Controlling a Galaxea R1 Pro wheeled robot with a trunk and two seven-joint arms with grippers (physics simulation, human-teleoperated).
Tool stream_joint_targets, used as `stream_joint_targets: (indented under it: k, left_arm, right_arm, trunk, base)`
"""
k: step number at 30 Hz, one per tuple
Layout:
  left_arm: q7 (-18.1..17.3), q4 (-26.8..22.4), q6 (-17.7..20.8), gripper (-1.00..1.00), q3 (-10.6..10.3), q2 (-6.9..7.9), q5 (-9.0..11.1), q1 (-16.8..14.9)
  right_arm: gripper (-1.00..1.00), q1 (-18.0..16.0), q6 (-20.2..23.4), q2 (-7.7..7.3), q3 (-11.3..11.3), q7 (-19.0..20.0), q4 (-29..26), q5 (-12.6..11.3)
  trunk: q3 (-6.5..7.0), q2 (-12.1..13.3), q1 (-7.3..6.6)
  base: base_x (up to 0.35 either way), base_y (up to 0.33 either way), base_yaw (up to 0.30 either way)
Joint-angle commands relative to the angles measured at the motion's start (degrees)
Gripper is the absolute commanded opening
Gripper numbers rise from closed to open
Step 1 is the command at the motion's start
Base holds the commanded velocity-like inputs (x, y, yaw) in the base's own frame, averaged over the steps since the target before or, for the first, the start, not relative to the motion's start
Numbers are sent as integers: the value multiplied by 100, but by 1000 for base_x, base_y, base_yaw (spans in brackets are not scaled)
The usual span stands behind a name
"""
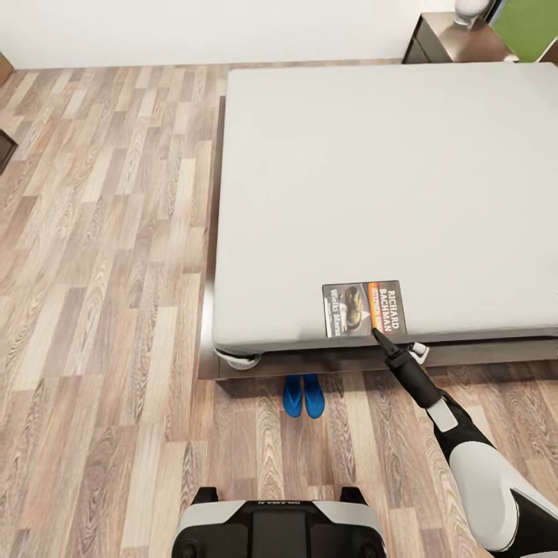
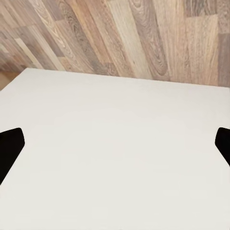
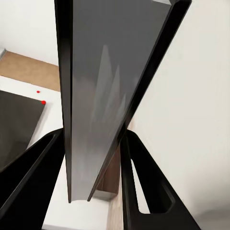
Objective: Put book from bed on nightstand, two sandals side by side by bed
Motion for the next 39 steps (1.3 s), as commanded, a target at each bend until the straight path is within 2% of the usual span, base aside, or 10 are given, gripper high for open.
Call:
stream_joint_targets:
  k: [1, 39]
  left_arm:
    - [7, 7, -21, 100, -50, -1, 53, -1]
    - [9, 4, -30, 100, -50, -4, 53, 7]
  right_arm:
    - [-100, -3, 60, 1, -17, 21, 2, -2]
    - [-100, -1, 81, 12, 13, 7, -6, 6]
  trunk:
    - [16, 40, -22]
    - [699, 1564, -857]
  base:
    - [0, 0, 0]
    - [0, 0, 0]
